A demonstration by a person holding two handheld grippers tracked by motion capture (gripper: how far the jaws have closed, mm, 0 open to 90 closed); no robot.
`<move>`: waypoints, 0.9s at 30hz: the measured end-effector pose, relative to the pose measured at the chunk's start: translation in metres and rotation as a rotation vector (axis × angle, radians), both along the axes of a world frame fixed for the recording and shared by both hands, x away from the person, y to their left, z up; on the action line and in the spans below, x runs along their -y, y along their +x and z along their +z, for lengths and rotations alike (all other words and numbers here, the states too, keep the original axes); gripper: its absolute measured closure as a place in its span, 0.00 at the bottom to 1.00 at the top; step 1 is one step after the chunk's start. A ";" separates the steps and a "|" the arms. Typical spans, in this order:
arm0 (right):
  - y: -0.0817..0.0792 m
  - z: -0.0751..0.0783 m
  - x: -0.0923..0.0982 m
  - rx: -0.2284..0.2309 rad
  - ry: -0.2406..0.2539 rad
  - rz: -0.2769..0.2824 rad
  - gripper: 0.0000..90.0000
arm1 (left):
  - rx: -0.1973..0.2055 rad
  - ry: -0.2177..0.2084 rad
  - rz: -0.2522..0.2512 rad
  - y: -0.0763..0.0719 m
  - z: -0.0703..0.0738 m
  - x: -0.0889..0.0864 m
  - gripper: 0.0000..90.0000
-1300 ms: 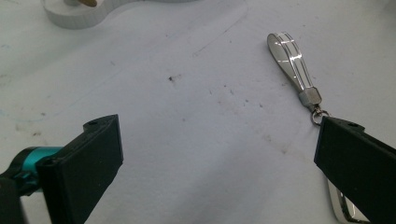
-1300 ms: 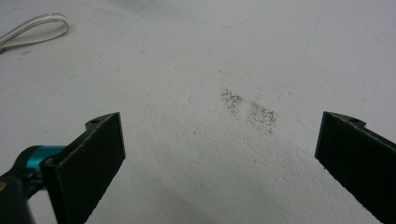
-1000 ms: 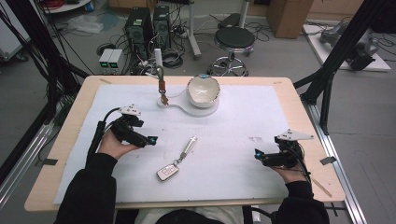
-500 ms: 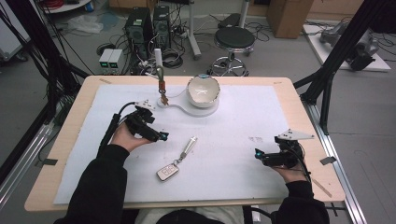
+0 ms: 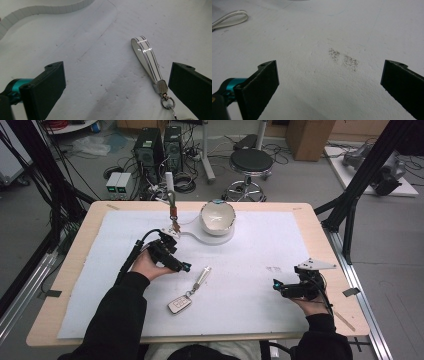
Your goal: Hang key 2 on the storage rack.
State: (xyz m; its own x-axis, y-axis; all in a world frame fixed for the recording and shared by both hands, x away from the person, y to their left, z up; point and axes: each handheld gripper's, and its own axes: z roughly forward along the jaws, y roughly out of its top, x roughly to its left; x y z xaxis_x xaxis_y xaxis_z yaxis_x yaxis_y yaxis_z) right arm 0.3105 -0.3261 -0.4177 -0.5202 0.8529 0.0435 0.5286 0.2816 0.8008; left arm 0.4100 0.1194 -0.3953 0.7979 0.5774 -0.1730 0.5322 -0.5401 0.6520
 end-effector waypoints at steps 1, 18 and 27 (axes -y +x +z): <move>0.000 0.000 0.000 0.002 -0.002 0.001 0.01 | -0.005 0.005 -0.008 0.000 -0.001 0.003 0.02; 0.000 0.000 0.000 -0.003 0.003 0.007 0.01 | -0.101 0.081 -0.103 0.000 -0.016 0.053 0.04; 0.000 0.001 0.001 0.001 0.004 0.011 0.01 | -0.123 0.109 -0.131 -0.001 -0.023 0.070 0.09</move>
State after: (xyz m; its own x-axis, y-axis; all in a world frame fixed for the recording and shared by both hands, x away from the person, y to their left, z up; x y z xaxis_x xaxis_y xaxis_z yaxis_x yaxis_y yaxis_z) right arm 0.3103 -0.3268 -0.4168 -0.5300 0.8467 0.0462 0.5244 0.2845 0.8026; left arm 0.4087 0.0490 -0.4184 0.8440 0.4910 -0.2158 0.5249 -0.6735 0.5204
